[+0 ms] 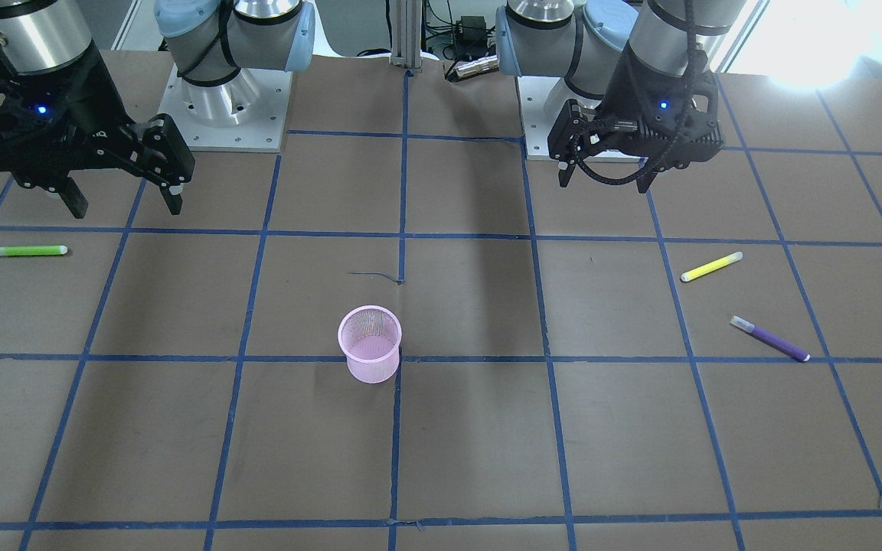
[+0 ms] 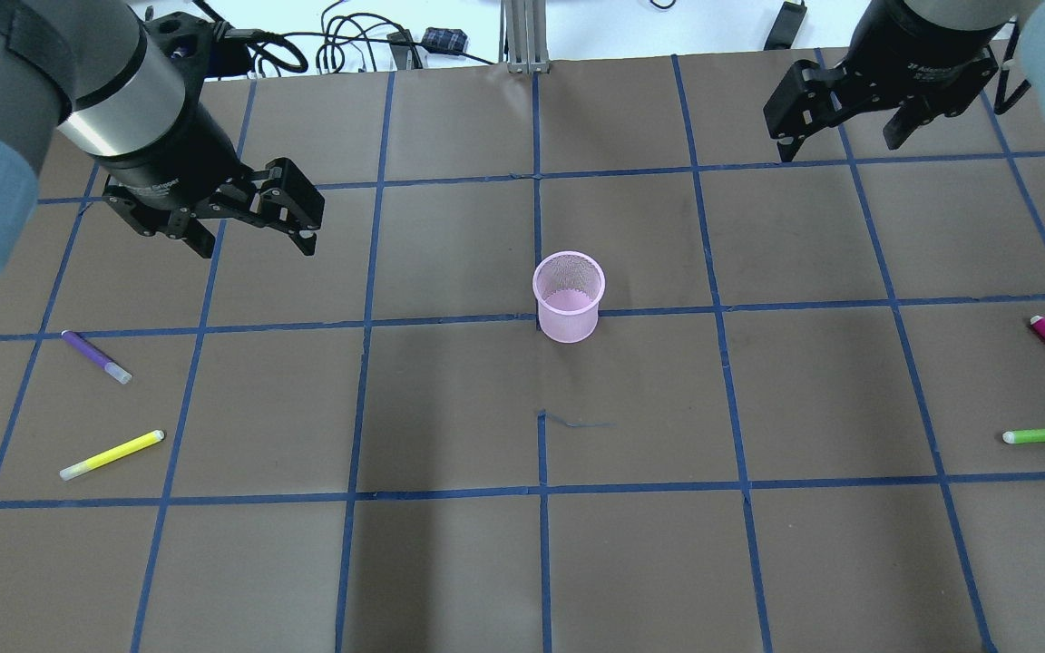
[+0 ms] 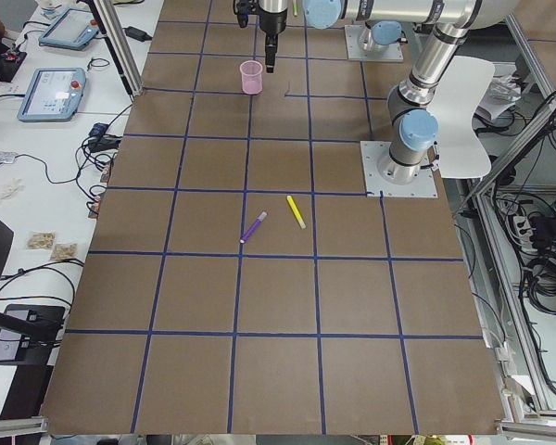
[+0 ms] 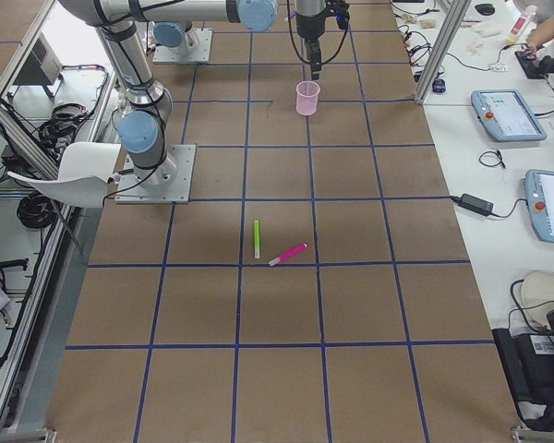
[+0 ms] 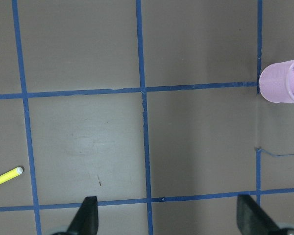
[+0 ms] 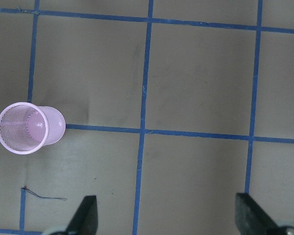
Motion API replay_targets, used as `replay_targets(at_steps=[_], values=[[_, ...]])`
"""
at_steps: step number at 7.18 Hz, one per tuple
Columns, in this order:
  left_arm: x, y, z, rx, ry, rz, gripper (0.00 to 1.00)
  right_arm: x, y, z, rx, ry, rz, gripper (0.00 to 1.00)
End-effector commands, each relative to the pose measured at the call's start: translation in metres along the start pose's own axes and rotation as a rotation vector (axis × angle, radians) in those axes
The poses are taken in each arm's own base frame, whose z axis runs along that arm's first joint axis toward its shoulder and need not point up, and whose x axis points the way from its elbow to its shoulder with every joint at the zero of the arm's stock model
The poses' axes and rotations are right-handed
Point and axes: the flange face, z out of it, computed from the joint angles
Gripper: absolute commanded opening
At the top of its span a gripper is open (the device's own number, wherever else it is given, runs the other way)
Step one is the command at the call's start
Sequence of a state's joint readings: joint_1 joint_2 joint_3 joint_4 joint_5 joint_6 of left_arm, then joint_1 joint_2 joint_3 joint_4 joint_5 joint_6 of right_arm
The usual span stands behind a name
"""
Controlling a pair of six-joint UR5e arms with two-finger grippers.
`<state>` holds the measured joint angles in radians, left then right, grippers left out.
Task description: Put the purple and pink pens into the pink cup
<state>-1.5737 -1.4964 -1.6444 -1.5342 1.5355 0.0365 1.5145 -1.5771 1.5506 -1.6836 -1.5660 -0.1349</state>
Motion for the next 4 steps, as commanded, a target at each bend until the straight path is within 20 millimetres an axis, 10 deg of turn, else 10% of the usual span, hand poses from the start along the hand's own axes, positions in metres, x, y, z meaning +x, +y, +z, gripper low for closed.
replay_targets(at_steps=[1,4], values=[[0.000,0.000,0.000,0.000,0.002,0.000,1.00,0.002,0.001,0.002,-0.009,0.004,0.003,1.00],[-0.046,-0.010,0.002,-0.004,0.001,0.242,1.00,0.003,0.001,0.004,-0.006,0.002,0.008,1.00]])
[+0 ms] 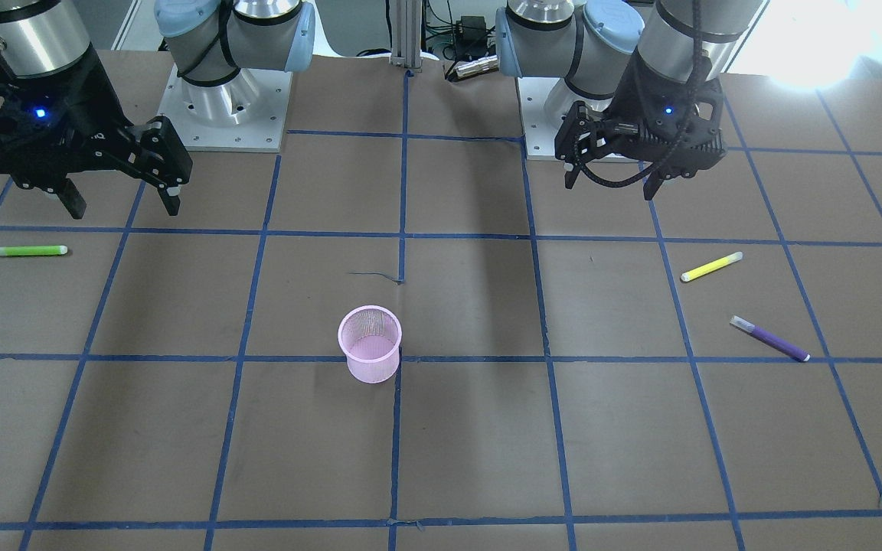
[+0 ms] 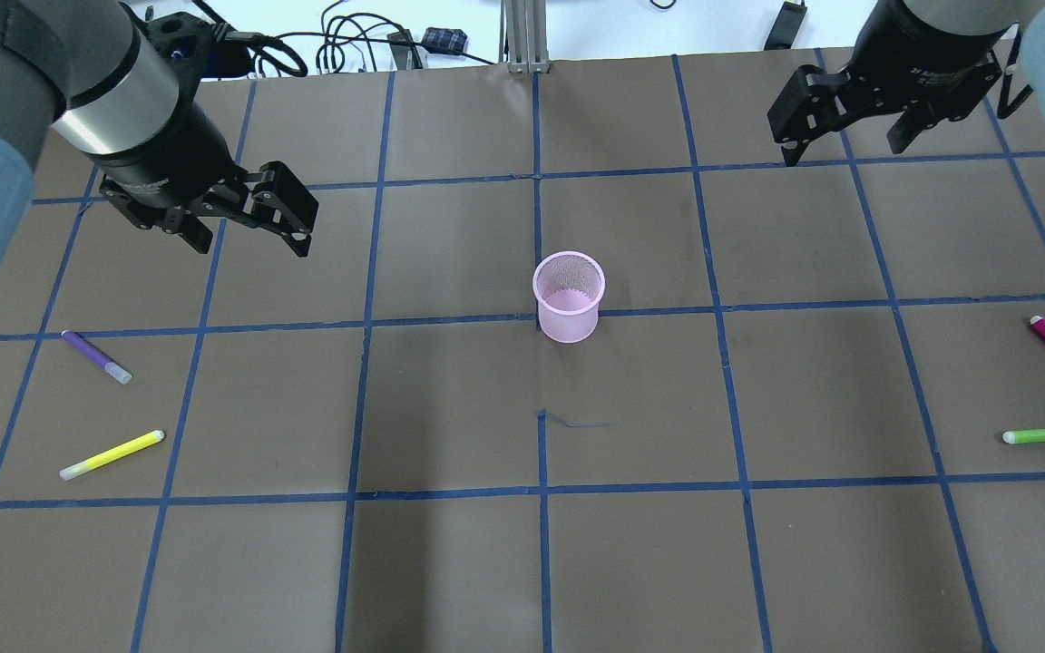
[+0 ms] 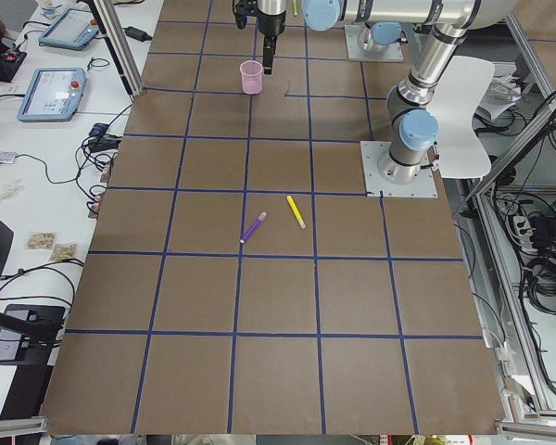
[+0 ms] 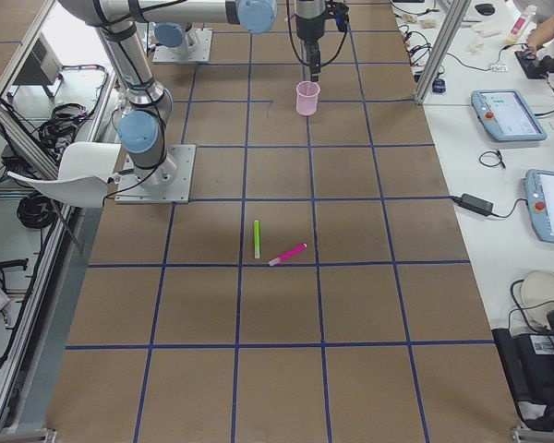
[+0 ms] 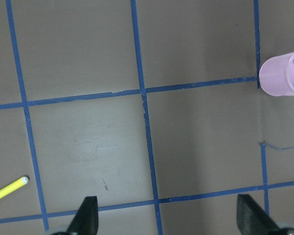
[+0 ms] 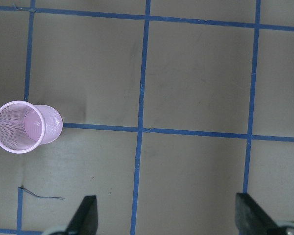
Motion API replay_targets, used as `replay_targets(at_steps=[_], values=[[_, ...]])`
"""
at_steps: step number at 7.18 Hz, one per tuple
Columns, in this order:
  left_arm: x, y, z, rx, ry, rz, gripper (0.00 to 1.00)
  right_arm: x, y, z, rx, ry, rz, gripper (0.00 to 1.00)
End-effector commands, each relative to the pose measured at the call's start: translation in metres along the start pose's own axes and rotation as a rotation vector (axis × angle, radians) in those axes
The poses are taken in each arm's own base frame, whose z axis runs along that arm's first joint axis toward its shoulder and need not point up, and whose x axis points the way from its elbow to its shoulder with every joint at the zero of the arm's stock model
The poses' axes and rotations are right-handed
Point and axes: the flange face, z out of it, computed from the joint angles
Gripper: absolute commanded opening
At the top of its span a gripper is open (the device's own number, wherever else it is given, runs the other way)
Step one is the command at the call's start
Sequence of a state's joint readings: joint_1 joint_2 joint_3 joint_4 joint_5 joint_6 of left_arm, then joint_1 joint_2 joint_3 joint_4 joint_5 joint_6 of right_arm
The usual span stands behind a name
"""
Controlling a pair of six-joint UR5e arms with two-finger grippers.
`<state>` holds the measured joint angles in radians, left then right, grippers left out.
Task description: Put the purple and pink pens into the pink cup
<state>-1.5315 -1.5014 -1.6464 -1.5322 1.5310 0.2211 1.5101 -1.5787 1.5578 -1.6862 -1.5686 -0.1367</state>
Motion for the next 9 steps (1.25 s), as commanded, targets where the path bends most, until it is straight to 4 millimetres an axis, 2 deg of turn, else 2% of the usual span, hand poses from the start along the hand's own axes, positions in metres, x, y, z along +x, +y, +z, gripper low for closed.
replay_targets(at_steps=[1,2,3,4,5,6,7,8,9], values=[[-0.068,0.005,0.003,-0.021,0.003,0.134,1.00,0.001,0.003,0.000,-0.014,0.002,0.005,1.00],[-0.110,0.011,0.005,-0.029,0.013,0.233,1.00,0.003,-0.001,0.005,-0.009,0.011,0.005,1.00],[-0.159,0.021,0.009,-0.039,0.036,0.280,1.00,0.025,-0.013,0.048,-0.090,-0.002,0.039,1.00],[-0.204,0.036,0.018,-0.059,0.071,0.346,1.00,0.061,-0.020,0.074,-0.134,-0.006,0.052,1.00],[-0.246,0.051,0.035,-0.065,0.112,0.424,1.00,0.111,-0.038,0.105,-0.129,-0.008,-0.002,1.00],[-0.285,0.061,0.053,0.005,0.183,0.520,1.00,0.159,-0.045,0.134,-0.139,0.002,-0.029,1.00],[-0.330,0.072,0.077,0.034,0.236,0.605,1.00,0.215,-0.042,0.175,-0.222,0.021,-0.072,1.00],[-0.366,0.078,0.103,0.045,0.276,0.684,1.00,0.279,-0.039,0.200,-0.210,0.059,-0.186,1.00],[-0.394,0.076,0.132,0.073,0.283,0.863,1.00,0.344,-0.019,0.222,-0.218,0.044,-0.265,1.00]])
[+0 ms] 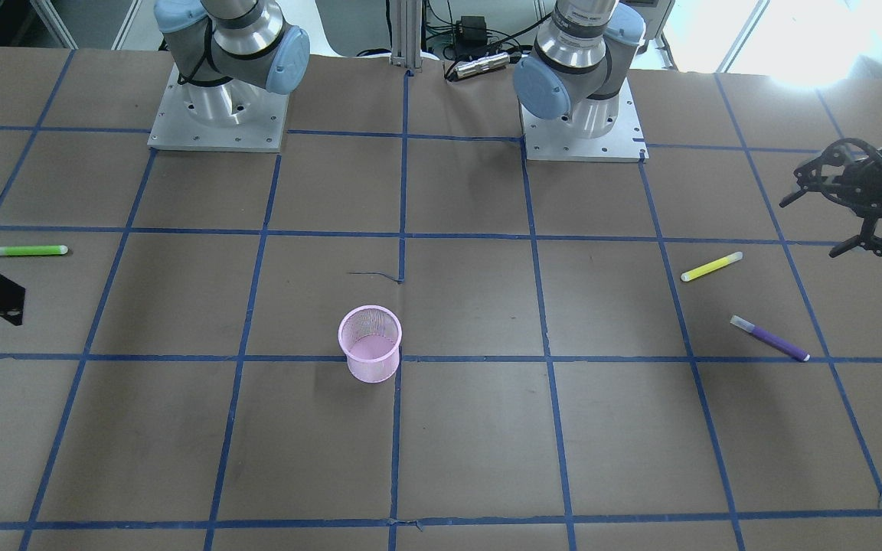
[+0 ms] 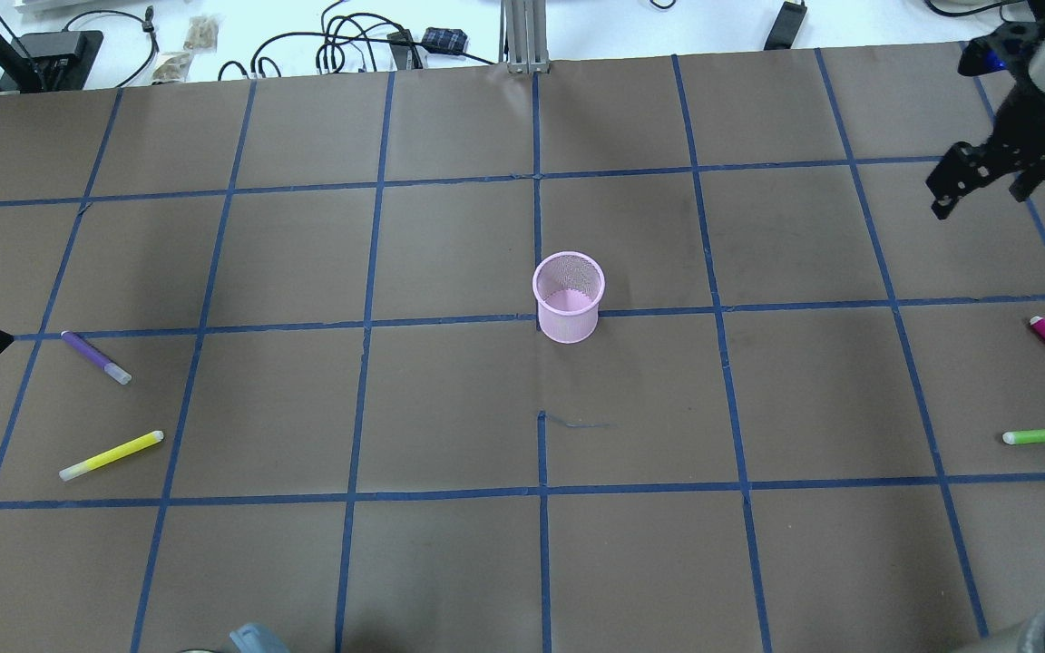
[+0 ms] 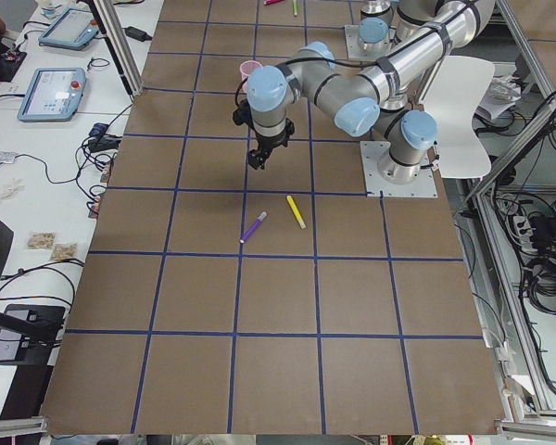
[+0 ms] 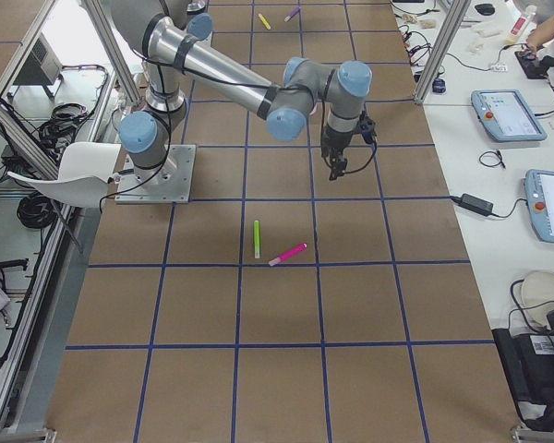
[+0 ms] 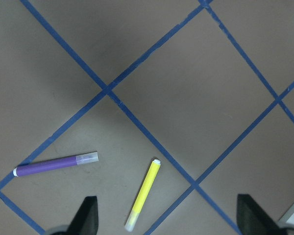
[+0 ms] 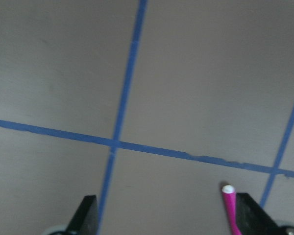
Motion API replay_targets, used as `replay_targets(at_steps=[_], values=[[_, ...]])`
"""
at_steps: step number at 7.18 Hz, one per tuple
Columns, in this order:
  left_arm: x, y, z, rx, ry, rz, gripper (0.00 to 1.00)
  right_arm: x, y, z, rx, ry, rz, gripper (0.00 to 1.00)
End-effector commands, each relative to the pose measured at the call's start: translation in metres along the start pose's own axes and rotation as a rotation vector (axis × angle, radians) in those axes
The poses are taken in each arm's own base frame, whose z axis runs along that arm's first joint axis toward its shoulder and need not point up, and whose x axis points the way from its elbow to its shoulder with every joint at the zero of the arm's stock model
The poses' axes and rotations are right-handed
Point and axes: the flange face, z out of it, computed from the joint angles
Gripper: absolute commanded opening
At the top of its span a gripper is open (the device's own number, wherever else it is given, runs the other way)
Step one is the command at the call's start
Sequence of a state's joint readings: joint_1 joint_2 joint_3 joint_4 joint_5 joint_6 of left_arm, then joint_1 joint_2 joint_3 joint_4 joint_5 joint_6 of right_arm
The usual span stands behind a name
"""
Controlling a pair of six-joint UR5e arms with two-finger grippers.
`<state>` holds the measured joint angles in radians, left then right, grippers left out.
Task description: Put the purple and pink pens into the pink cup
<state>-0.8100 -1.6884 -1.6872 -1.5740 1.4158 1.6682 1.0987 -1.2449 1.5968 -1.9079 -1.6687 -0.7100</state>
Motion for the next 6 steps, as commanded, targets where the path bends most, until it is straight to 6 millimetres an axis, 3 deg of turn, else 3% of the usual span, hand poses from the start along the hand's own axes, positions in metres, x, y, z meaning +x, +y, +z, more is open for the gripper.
replay_targets(at_steps=[1,2,4,5,6], values=[[-0.057,0.039,0.040,0.013,0.015,0.318,0.96,0.106,0.055,0.071,-0.039,-0.052,-0.133,1.00],[-0.081,0.045,0.059,0.024,0.041,0.506,0.96,0.119,0.085,0.108,-0.063,-0.118,-0.210,1.00],[-0.129,0.059,0.100,0.060,0.096,0.801,0.96,0.097,0.104,0.154,-0.015,-0.008,-0.298,0.97],[-0.145,0.064,0.121,0.072,0.095,0.932,0.96,0.092,0.107,0.159,0.016,0.055,-0.312,0.92],[-0.148,0.066,0.142,0.094,0.101,1.031,0.96,0.092,0.106,0.159,0.027,0.061,-0.308,0.79]])
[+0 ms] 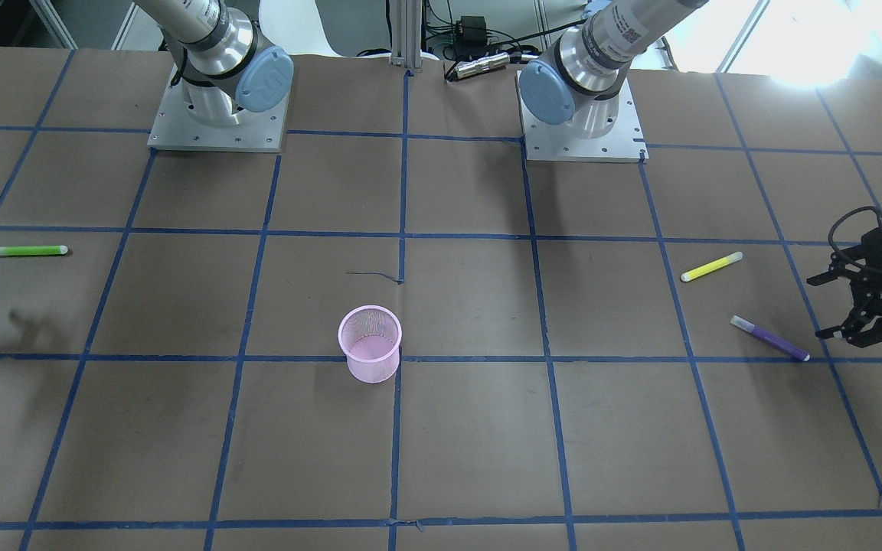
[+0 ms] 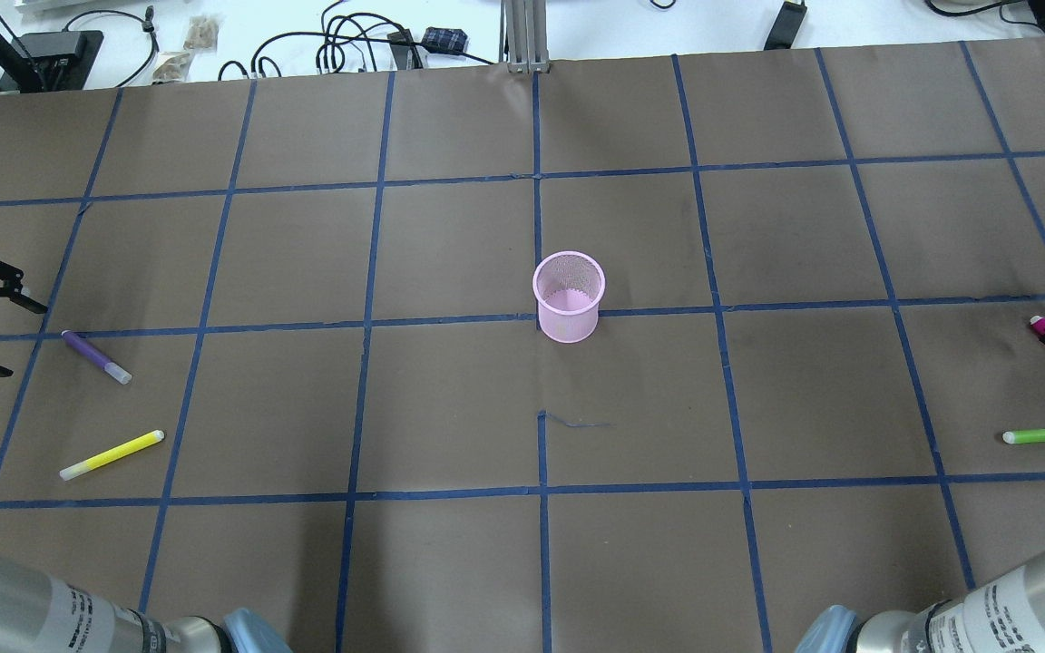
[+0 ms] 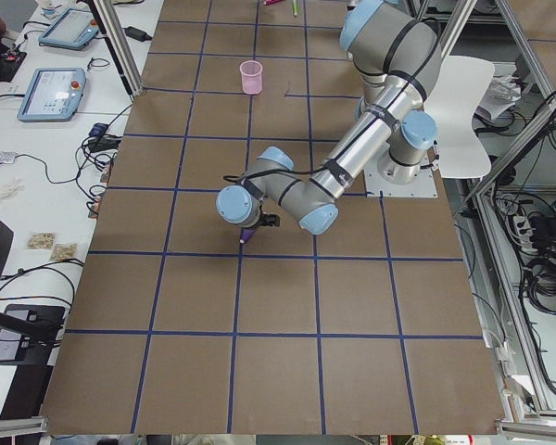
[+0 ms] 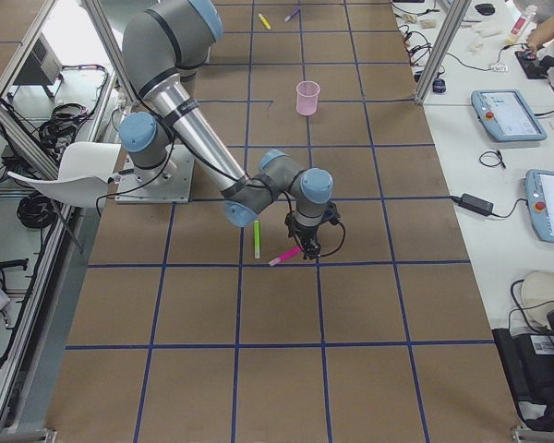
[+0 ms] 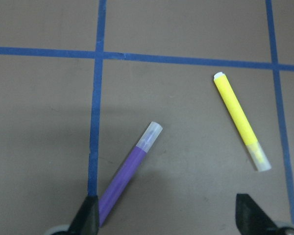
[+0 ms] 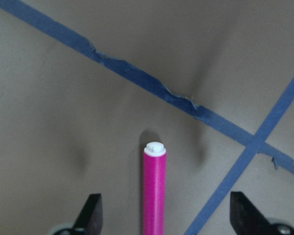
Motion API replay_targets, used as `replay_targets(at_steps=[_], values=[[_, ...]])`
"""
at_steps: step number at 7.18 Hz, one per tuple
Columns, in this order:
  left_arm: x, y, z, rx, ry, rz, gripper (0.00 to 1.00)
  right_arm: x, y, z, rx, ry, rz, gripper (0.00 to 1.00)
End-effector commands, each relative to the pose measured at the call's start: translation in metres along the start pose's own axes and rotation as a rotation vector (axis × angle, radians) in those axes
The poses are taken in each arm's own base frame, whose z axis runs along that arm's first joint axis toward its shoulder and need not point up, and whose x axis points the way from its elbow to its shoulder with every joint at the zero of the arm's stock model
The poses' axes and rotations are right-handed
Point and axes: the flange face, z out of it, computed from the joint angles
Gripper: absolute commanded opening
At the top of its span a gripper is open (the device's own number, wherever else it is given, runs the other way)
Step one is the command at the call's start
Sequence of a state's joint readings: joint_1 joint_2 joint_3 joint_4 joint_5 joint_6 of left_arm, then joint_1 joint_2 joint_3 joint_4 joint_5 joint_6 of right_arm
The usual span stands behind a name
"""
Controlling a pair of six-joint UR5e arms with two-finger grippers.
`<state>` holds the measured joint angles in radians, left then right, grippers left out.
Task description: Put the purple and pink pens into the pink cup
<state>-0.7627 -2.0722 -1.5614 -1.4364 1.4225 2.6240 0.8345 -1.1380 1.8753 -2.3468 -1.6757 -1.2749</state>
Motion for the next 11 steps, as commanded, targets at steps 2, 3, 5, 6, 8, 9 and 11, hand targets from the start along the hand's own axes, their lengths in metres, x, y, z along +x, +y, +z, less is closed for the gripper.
replay_targets(at_steps=[2,3,5,6,8,9,11], values=[[-0.010,0.015,0.043,0.047,0.016,0.206,0.96,-0.005,0.001,0.006,0.019,0.026,-0.008,0.67],[-0.010,0.018,0.052,0.062,0.020,0.226,0.97,-0.006,-0.002,0.006,0.035,0.019,-0.005,0.65],[-0.010,0.022,0.066,0.085,0.028,0.211,0.97,-0.007,-0.005,0.006,0.068,0.010,-0.005,0.59],[-0.010,0.023,0.068,0.088,0.029,0.208,0.96,-0.007,-0.005,0.007,0.067,0.007,-0.006,0.57],[-0.014,0.021,0.071,0.113,-0.006,0.202,0.87,-0.007,-0.005,0.010,0.064,0.001,-0.006,0.52],[-0.014,0.021,0.071,0.115,-0.007,0.202,0.76,-0.007,-0.006,0.010,0.065,0.002,-0.004,0.48],[-0.015,0.021,0.069,0.120,-0.031,0.203,0.18,-0.006,-0.005,0.010,0.062,0.005,-0.001,0.00]])
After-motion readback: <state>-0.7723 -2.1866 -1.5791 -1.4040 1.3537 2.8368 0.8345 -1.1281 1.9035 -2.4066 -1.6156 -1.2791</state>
